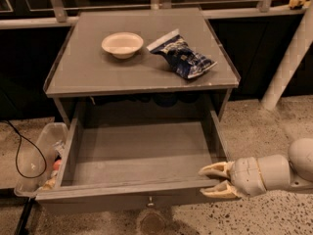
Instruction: Open top drawer
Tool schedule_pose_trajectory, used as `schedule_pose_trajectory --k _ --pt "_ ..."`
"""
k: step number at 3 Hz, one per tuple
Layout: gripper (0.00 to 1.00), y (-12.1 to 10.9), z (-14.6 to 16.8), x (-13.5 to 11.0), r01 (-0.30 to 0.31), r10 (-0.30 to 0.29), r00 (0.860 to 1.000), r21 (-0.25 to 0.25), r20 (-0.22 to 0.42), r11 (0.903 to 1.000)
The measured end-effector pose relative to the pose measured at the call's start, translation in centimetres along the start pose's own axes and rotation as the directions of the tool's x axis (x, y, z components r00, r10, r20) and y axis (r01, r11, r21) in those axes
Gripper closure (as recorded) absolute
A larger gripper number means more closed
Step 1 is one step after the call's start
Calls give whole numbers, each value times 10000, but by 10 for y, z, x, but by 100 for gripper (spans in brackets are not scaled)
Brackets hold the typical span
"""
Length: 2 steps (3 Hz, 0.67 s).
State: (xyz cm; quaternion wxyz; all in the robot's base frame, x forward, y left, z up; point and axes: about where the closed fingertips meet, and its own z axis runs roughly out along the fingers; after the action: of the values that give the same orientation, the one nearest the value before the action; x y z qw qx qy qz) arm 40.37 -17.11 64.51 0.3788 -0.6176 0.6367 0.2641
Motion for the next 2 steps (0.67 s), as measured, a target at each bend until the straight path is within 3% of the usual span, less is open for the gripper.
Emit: schedule_pose_trajectory --k 2 --pt "35 0 0 0 0 0 10000 -2 1 10000"
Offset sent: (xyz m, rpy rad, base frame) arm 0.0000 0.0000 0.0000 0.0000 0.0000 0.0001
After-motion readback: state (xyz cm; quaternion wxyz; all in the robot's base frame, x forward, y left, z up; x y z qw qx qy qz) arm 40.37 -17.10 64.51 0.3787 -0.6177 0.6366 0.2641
